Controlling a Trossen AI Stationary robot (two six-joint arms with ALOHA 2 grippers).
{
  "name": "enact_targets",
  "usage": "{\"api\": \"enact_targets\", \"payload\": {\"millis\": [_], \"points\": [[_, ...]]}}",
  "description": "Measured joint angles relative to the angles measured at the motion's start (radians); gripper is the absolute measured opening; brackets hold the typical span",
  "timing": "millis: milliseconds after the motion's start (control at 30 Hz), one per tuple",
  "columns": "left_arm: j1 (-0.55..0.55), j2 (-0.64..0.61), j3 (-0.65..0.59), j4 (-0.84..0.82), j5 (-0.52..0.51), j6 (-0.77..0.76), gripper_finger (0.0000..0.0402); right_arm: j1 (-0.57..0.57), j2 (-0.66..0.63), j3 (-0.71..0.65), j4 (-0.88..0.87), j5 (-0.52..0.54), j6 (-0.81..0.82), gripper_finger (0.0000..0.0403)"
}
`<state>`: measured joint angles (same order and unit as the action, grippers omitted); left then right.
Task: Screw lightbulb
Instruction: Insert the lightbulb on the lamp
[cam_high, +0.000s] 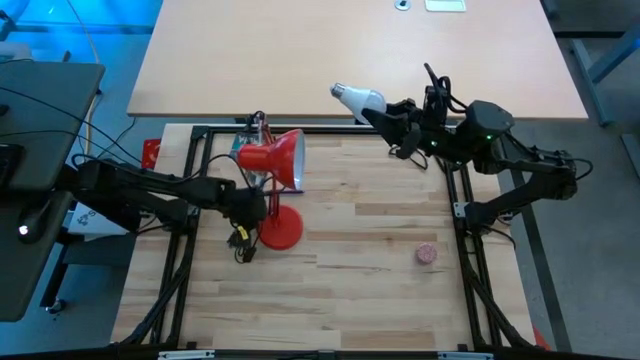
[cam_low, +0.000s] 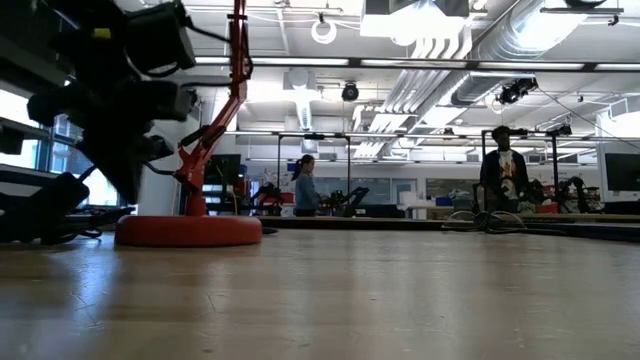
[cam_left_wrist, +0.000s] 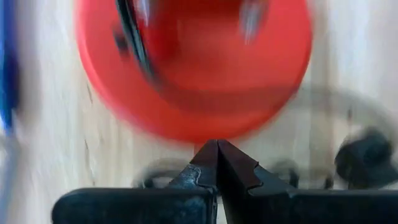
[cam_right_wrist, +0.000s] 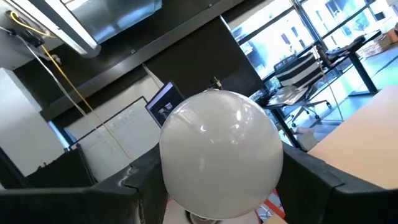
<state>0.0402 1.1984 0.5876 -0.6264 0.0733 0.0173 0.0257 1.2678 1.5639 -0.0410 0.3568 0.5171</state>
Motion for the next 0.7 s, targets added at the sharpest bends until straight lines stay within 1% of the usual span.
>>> {"api": "enact_targets", "payload": {"millis": [167,367,500,600,700], "points": [[0.0,0.027,0.002,0.015,0.0,0.028,0.0,0.0,-0.006,0.0,-0.001,0.0,-0.001,0.0228],[0.0,0.151,0.004,0.016,-0.007,0.063,0.0,0.0,-0.013,0.0,0.001,0.0,-0.002,0.0228],[0.0,0.215,0.017,0.021,0.0,0.017,0.0,0.0,-0.014,0.0,-0.001,0.0,-0.001,0.0228],[0.0,0.231,0.031,0.03,0.003,0.024,0.0,0.0,-0.015,0.0,0.0,0.0,-0.001,0.0228],[0.001,0.235,0.051,0.027,-0.022,0.057,0.0,0.0,-0.015,0.0,0.0,0.0,-0.002,0.0228]]}}
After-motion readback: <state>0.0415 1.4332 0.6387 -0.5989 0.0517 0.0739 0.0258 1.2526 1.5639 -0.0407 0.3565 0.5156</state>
